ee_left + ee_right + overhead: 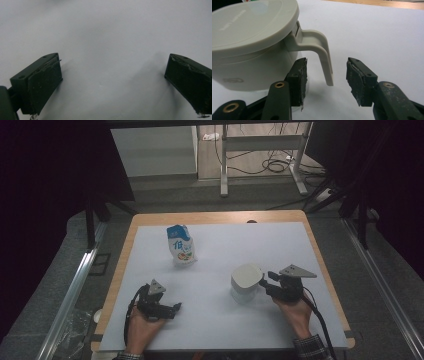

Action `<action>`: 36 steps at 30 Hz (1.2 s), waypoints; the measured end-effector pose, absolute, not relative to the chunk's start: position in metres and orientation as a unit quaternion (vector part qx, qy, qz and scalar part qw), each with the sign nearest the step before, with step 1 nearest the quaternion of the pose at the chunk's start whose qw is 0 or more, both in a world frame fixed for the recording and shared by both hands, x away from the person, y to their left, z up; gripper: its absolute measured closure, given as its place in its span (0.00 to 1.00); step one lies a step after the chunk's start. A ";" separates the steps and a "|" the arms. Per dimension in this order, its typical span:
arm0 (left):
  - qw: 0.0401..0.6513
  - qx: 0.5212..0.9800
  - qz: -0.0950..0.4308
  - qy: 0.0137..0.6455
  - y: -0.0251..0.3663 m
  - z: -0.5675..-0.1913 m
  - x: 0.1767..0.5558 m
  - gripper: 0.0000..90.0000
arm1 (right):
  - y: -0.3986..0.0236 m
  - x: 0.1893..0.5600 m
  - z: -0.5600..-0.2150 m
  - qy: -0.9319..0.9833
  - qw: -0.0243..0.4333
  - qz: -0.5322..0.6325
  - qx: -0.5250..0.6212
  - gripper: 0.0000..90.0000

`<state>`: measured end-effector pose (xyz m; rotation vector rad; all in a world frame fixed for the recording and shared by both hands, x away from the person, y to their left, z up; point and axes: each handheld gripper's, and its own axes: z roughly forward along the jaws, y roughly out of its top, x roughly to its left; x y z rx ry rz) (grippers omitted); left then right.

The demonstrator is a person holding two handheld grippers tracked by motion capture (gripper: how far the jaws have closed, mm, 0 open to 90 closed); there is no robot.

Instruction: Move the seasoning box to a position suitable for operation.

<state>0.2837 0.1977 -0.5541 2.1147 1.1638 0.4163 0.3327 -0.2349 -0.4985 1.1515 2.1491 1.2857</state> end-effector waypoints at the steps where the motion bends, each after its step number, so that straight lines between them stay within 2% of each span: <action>1: 0.340 0.812 0.160 0.447 0.198 -0.554 0.284 0.01 | -0.237 0.332 -0.497 0.765 0.190 0.460 0.410 0.57; 10: 0.339 0.812 0.160 0.447 0.198 -0.554 0.284 0.01 | -0.245 0.334 -0.480 0.768 0.183 0.458 0.409 0.58; 11: 0.339 0.812 0.160 0.447 0.198 -0.554 0.284 0.01 | -0.246 0.335 -0.476 0.770 0.184 0.455 0.407 0.63; 14: 0.339 0.812 0.160 0.447 0.198 -0.554 0.284 0.01 | -0.245 0.336 -0.471 0.776 0.190 0.448 0.402 0.68; 15: 0.339 0.812 0.160 0.447 0.198 -0.554 0.284 0.01 | -0.245 0.337 -0.468 0.781 0.190 0.441 0.400 0.74; 16: 0.340 0.812 0.160 0.447 0.198 -0.554 0.284 0.01 | -0.245 0.337 -0.468 0.781 0.190 0.441 0.400 0.74; 25: 0.341 0.811 0.160 0.448 0.197 -0.554 0.284 0.01 | -0.240 0.341 -0.449 0.789 0.178 0.442 0.387 0.99; 36: 0.341 0.812 0.161 0.446 0.198 -0.554 0.284 0.01 | -0.227 0.343 -0.429 0.796 0.172 0.455 0.362 0.99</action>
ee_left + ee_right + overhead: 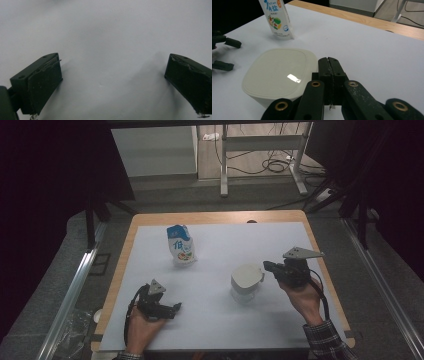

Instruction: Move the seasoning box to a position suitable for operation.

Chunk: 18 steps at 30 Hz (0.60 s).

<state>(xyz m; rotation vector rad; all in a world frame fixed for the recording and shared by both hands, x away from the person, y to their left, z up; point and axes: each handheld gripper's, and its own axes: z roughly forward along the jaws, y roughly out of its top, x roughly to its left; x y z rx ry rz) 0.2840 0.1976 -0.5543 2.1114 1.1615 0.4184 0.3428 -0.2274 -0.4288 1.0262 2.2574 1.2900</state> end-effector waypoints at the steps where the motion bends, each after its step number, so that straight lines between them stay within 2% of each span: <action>1: 0.341 0.812 0.161 0.446 0.198 -0.554 0.284 0.01 | -0.226 0.343 -0.428 0.797 0.170 0.455 0.360 0.99; 18: 0.341 0.812 0.161 0.446 0.198 -0.554 0.284 0.01 | -0.210 0.348 -0.432 0.810 0.169 0.447 0.339 0.99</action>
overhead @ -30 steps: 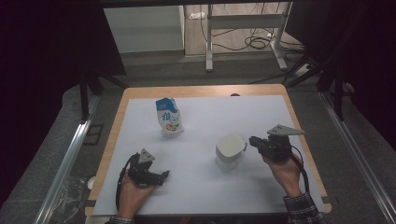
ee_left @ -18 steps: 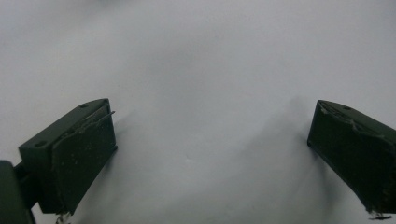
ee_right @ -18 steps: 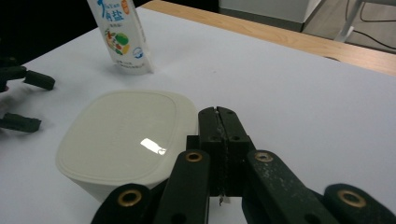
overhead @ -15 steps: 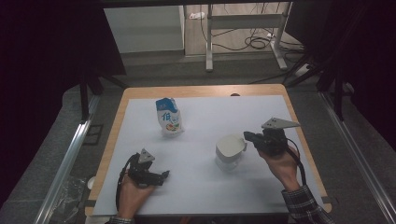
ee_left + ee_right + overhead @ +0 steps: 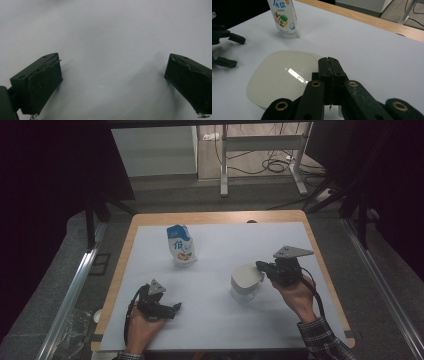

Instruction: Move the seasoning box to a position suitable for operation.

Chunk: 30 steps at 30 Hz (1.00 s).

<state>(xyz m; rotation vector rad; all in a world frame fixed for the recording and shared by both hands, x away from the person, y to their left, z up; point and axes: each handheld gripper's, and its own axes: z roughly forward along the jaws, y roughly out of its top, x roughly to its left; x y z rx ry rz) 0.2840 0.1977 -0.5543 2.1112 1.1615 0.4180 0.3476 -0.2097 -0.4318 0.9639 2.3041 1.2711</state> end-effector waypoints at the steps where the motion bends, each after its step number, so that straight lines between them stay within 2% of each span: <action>1: 0.341 0.812 0.161 0.446 0.198 -0.554 0.284 0.01 | -0.210 0.348 -0.432 0.810 0.169 0.447 0.339 0.99; 30: 0.340 0.812 0.161 0.447 0.198 -0.554 0.284 0.01 | -0.214 0.350 -0.435 0.809 0.174 0.444 0.343 1.00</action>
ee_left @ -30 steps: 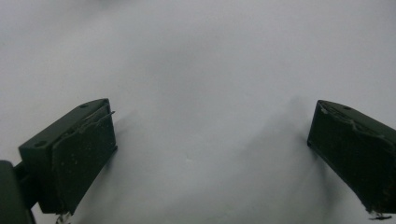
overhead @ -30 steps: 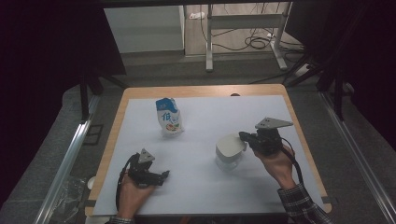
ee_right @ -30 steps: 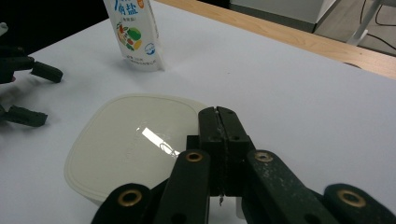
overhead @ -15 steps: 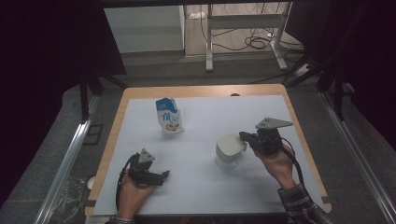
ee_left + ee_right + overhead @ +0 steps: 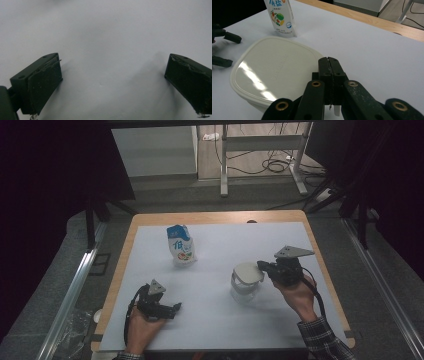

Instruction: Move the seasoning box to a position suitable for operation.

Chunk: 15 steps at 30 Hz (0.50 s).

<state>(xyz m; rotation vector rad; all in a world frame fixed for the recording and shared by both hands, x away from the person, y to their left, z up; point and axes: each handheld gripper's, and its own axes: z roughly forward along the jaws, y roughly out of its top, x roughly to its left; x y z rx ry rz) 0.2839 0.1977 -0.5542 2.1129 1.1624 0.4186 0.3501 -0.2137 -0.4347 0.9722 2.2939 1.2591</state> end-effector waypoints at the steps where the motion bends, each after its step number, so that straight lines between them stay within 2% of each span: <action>1: 0.340 0.812 0.161 0.447 0.198 -0.554 0.284 0.01 | -0.214 0.350 -0.435 0.809 0.175 0.442 0.345 1.00; 15: 0.340 0.812 0.160 0.446 0.198 -0.554 0.284 0.01 | -0.220 0.355 -0.441 0.805 0.167 0.445 0.354 1.00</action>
